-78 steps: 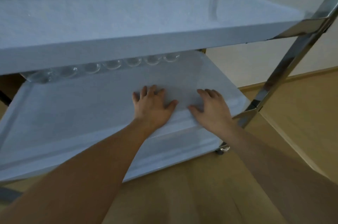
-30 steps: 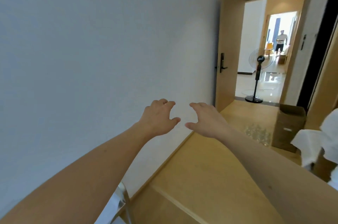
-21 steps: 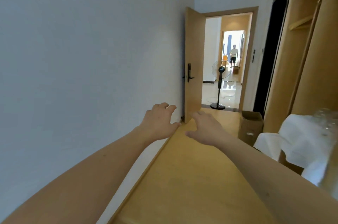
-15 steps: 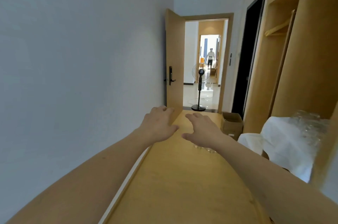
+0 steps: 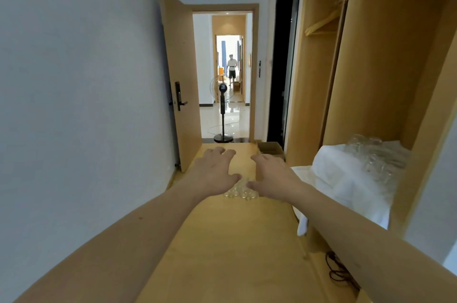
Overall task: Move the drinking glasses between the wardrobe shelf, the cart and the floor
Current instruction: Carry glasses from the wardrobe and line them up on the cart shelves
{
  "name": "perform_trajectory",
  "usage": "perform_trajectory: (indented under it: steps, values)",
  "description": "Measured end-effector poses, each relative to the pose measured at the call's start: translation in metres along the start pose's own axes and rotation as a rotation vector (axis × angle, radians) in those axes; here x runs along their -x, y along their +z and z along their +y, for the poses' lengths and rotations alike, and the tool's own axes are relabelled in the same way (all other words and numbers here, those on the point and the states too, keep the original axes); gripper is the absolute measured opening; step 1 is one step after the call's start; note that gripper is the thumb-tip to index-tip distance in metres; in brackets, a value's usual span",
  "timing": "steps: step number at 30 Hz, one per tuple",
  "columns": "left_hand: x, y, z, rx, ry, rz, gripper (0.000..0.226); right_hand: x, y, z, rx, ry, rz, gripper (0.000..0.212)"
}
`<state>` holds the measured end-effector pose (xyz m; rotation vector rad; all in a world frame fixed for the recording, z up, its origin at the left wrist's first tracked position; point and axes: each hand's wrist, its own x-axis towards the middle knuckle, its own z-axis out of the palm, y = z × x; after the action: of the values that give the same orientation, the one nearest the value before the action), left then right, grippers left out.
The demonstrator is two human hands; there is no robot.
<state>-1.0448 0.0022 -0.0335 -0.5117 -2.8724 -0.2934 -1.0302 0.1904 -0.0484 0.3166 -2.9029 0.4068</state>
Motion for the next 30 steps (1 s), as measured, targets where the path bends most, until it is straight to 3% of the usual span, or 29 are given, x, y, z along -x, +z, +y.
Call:
perform_trajectory:
  steps: [13, 30]
  values:
    - [-0.208, 0.051, 0.038, -0.107, 0.116, -0.035, 0.073, -0.149, 0.000, 0.153, -0.091, 0.069, 0.023, 0.078]
    - [-0.373, 0.125, 0.105, -0.092, 0.350, -0.144, 0.066, -0.216, 0.019, 0.291, -0.100, 0.290, 0.050, 0.063]
